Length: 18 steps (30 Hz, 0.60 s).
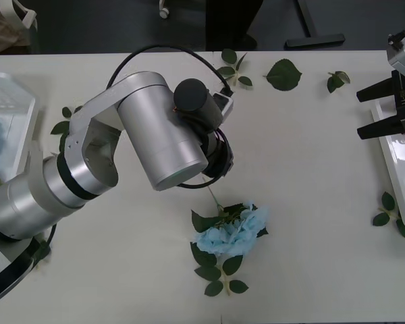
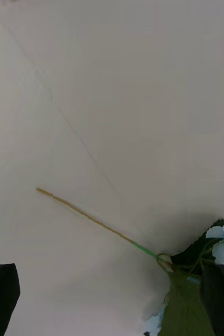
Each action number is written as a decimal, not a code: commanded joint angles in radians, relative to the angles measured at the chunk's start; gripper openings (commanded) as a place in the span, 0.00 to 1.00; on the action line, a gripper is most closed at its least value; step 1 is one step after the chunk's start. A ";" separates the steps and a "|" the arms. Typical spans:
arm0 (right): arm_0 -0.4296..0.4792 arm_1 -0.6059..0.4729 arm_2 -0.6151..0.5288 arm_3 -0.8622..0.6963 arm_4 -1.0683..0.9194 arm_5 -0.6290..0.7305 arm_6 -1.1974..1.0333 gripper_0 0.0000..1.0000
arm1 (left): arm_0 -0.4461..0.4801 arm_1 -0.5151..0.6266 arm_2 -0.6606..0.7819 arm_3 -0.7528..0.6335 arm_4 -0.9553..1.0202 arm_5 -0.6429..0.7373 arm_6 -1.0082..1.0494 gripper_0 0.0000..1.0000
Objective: Place the red flowers into the right box and the blue flowers into the left box. If a person shows an open palm, hand one flower to the person first, then continue sorting.
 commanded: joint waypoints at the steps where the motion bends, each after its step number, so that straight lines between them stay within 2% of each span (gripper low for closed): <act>1: 0.009 0.000 -0.004 -0.016 0.003 0.007 -0.009 0.91 | 0.012 -0.054 0.004 0.052 -0.004 -0.033 0.239 1.00; 9: 0.007 0.000 -0.004 -0.016 0.007 0.007 -0.009 0.91 | 0.009 -0.057 -0.059 0.083 0.004 -0.073 0.486 1.00; 18: 0.007 0.000 -0.004 -0.016 0.013 0.007 -0.009 0.91 | -0.022 -0.092 -0.145 0.193 0.033 -0.103 0.691 1.00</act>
